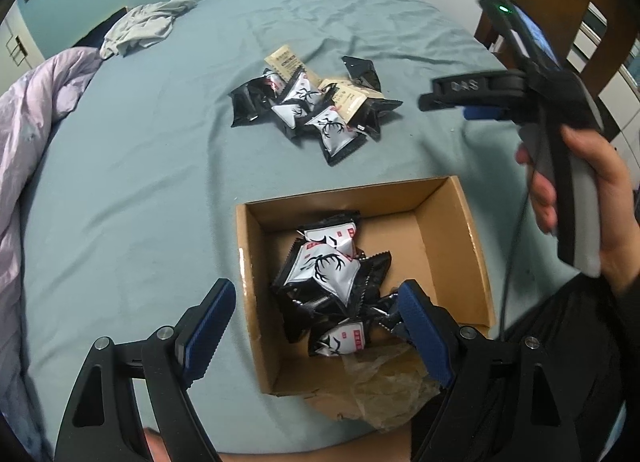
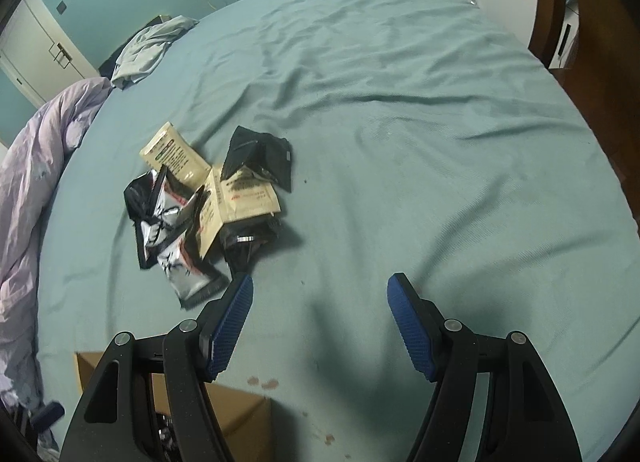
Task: Organize snacks
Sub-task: 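Reach the right tool to the pile and grasp a black packet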
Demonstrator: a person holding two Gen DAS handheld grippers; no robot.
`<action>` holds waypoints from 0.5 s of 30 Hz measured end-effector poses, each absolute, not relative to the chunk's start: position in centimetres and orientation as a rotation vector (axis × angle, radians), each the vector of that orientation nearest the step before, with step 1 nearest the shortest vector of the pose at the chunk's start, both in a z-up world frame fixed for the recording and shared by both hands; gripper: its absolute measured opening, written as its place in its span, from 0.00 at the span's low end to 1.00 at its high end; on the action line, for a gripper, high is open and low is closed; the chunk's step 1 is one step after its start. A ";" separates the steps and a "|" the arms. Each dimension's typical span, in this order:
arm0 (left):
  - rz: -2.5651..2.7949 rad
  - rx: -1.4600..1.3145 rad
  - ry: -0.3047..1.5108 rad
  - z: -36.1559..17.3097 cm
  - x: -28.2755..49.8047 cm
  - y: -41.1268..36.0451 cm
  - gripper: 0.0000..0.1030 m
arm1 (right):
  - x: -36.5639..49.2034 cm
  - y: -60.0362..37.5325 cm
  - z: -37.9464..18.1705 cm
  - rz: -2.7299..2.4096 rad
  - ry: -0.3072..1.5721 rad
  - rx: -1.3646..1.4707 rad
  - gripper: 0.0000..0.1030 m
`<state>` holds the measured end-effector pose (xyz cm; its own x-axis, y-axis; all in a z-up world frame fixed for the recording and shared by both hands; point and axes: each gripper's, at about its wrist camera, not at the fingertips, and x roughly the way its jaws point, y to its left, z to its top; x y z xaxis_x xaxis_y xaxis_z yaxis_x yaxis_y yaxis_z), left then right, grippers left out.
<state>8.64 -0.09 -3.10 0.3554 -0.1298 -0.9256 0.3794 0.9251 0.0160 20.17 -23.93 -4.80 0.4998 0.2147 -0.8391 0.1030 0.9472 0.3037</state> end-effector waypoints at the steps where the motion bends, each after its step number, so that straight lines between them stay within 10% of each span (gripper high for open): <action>1: -0.330 0.255 1.159 -3.1 8.6 -0.2 0.82 | 20.7 -23.9 -4.9 0.069 1.049 0.336 0.67; 15: -0.328 0.263 1.168 -3.7 9.3 -0.6 0.83 | 26.9 -23.2 -7.7 0.128 1.034 0.401 0.67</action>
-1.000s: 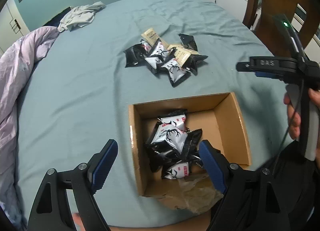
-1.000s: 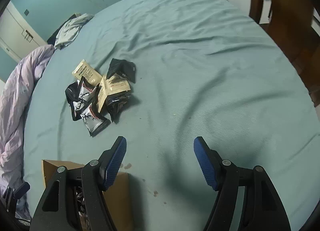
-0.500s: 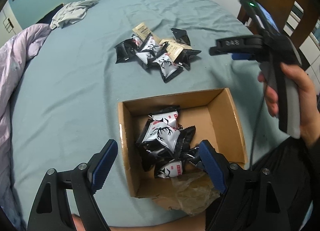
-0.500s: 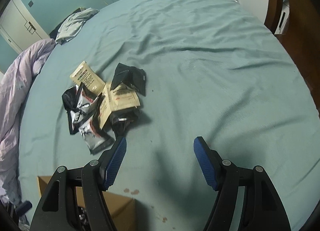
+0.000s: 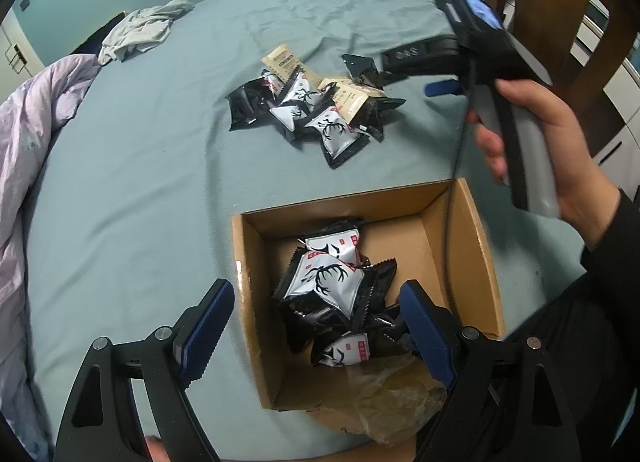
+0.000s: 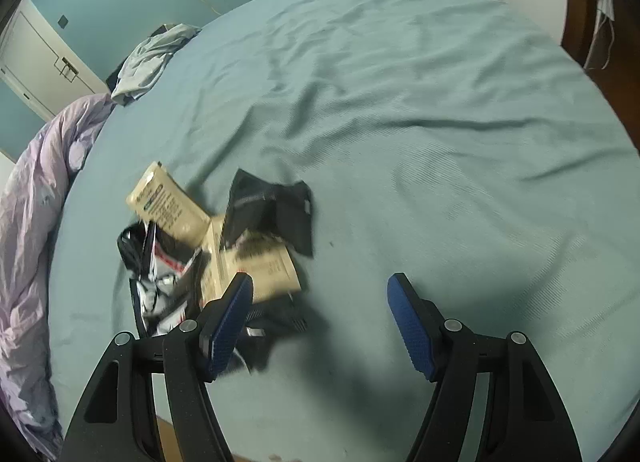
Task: Organize snacks
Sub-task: 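Reach the right tool to the pile and grasp a black packet, then grasp a white packet with the left tool while the right tool holds its packet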
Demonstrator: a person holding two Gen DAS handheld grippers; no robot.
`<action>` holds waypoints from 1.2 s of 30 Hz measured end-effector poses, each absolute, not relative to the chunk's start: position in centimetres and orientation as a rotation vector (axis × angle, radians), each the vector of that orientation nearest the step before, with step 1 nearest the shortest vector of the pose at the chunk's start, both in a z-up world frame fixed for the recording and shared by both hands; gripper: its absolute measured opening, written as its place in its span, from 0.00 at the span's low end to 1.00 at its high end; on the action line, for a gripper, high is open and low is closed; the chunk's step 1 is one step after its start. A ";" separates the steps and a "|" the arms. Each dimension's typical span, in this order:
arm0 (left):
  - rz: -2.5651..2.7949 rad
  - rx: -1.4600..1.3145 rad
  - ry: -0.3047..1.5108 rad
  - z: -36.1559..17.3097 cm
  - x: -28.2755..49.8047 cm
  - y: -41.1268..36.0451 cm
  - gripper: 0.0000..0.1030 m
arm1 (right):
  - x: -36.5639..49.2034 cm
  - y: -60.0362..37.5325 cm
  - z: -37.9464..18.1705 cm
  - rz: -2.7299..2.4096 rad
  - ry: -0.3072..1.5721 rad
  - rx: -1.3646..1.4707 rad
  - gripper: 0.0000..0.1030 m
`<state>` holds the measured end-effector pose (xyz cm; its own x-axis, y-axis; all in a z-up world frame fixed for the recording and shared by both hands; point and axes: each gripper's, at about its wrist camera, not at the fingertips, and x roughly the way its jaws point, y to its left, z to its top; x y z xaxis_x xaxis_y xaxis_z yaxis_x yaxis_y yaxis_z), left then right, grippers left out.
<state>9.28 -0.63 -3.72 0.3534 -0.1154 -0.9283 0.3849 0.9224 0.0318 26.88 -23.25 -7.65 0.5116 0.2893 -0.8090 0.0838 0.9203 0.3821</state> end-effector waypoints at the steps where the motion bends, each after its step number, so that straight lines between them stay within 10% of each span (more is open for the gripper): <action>1: -0.331 0.263 1.172 -3.8 9.3 -0.6 0.83 | 27.4 -23.0 -7.7 0.133 1.028 0.396 0.67; 14: -0.331 0.233 1.195 -4.4 9.5 -0.2 0.83 | 33.0 -19.8 -9.1 0.171 1.007 0.282 0.66; 21: -0.328 0.188 1.204 -4.4 9.9 0.1 0.83 | 32.5 -19.6 -8.8 0.212 0.978 0.277 0.37; 36: -0.259 0.173 1.138 -3.7 10.6 0.9 0.83 | 16.7 -24.9 -1.0 0.278 0.773 0.459 0.35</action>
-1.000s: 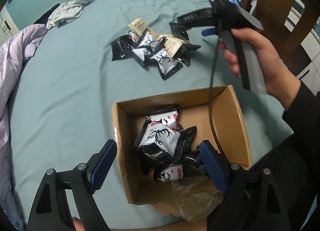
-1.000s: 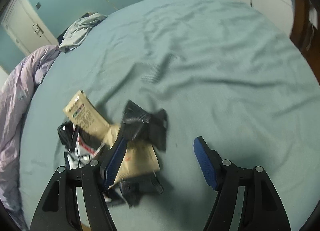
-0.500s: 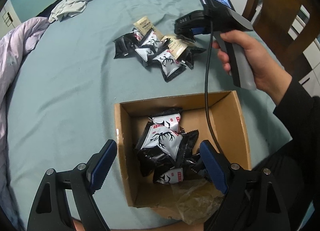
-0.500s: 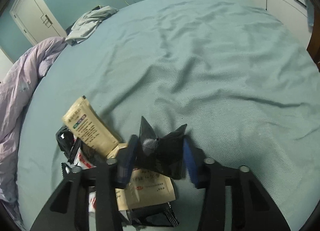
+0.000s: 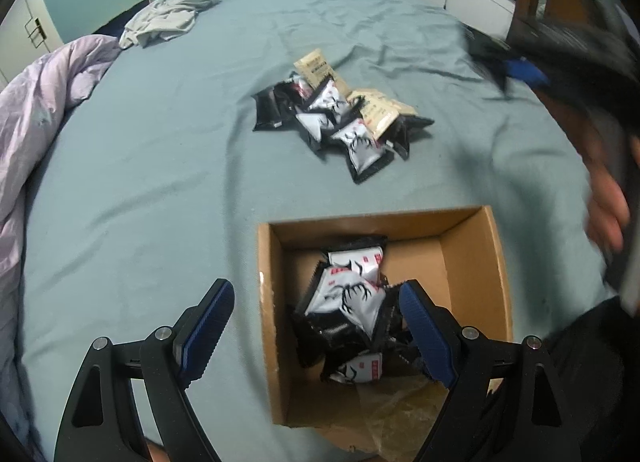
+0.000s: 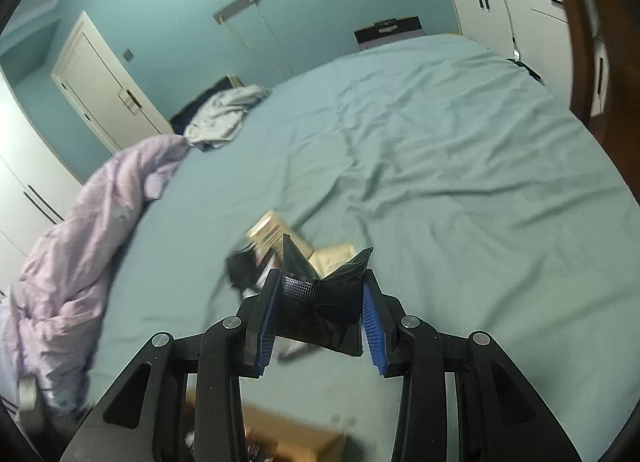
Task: Organize snacks
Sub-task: 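Grasp a white packet with the left tool while the right tool holds its packet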
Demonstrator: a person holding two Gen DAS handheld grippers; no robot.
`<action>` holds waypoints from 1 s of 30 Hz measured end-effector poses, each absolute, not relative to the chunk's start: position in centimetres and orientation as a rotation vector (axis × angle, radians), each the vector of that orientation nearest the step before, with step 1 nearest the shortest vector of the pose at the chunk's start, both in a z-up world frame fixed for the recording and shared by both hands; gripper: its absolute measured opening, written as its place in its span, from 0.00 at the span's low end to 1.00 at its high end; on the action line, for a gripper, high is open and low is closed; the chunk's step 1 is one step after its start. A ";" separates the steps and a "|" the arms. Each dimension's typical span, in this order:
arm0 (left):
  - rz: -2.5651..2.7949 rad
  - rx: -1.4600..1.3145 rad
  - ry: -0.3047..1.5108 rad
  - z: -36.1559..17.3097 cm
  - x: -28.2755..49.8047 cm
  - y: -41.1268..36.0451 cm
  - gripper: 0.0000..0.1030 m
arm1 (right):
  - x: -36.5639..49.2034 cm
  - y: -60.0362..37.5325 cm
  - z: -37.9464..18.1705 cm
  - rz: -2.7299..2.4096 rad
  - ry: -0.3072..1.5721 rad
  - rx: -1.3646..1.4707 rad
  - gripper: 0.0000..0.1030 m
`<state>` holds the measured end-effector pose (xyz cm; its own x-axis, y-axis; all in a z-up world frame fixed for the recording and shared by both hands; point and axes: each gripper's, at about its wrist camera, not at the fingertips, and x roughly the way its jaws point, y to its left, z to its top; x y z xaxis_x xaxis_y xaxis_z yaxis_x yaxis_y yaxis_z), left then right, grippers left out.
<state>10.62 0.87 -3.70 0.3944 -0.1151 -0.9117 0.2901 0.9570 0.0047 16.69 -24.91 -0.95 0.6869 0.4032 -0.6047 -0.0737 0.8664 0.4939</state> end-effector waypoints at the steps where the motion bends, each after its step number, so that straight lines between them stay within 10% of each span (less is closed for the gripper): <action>1: -0.258 0.172 1.128 -3.4 10.8 0.9 0.83 | 15.4 -25.4 -1.0 0.281 0.768 0.474 0.35; 12: -0.229 0.190 1.207 -3.6 18.3 -2.9 0.83 | 3.5 -28.9 -1.9 0.380 0.740 0.674 0.35; 30: -0.116 0.112 1.500 -14.8 27.0 -7.1 0.79 | 7.1 -29.4 -3.8 0.318 0.777 0.700 0.35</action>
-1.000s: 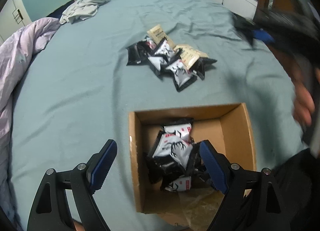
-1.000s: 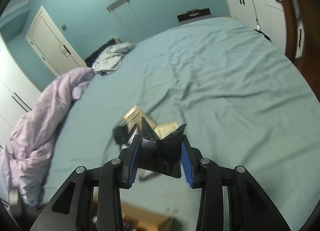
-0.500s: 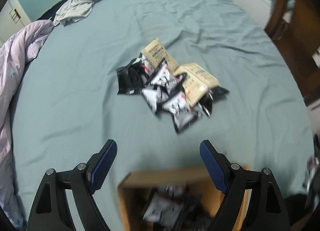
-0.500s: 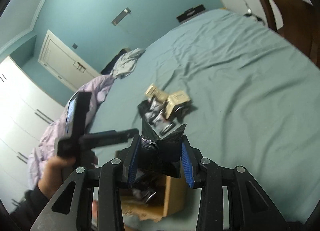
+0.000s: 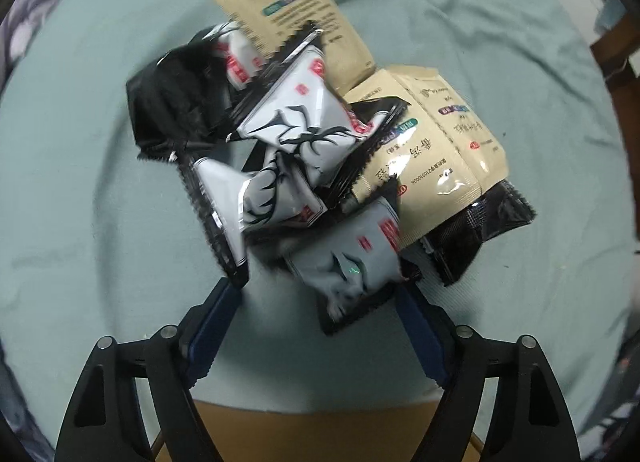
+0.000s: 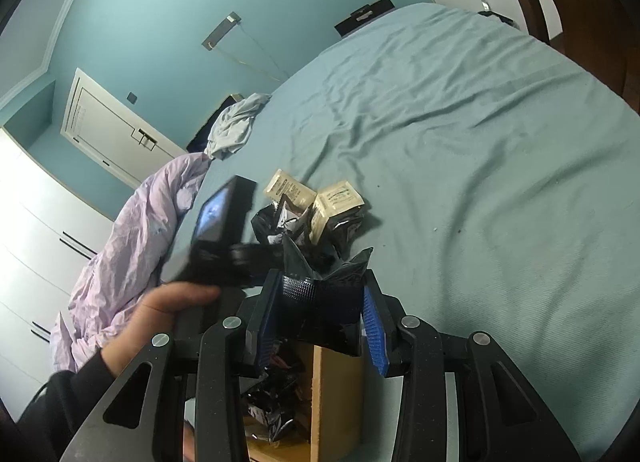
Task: Organize snacks
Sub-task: 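Grasp a white packet with the left tool while the right tool holds its packet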
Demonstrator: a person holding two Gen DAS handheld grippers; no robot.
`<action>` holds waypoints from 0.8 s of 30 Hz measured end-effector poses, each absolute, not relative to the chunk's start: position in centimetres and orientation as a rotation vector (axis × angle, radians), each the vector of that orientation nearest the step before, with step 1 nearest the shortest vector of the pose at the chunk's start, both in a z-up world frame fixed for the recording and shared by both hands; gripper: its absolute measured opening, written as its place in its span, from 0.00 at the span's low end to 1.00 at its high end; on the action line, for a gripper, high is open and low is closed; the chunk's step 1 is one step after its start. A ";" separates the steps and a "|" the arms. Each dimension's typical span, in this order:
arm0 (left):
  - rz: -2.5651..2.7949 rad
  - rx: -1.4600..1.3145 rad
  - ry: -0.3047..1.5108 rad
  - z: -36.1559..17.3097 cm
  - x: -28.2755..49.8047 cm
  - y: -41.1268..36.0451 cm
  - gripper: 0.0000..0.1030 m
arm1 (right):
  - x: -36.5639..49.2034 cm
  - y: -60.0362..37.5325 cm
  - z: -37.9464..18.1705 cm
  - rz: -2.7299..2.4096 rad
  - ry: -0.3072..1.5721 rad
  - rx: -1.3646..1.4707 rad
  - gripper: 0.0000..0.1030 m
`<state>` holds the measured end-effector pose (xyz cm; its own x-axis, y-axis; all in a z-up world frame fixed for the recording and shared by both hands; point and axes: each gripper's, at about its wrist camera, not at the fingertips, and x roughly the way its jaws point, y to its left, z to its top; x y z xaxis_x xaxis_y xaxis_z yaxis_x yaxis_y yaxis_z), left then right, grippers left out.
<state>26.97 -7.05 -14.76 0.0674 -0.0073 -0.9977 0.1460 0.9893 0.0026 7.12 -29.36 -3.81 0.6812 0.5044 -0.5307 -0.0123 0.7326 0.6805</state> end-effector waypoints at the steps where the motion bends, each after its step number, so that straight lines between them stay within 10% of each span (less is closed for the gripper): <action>1: -0.113 0.125 1.487 -14.7 26.8 -7.4 0.76 | 7.2 -29.5 -3.8 0.316 0.780 0.705 0.35; 9: -0.163 0.125 1.408 -13.5 24.8 -8.7 0.21 | 7.5 -29.4 -4.2 0.288 0.792 0.712 0.35; 24: -0.259 0.100 1.128 0.0 17.6 -3.4 0.15 | 6.6 -29.6 -3.5 0.252 0.769 0.717 0.35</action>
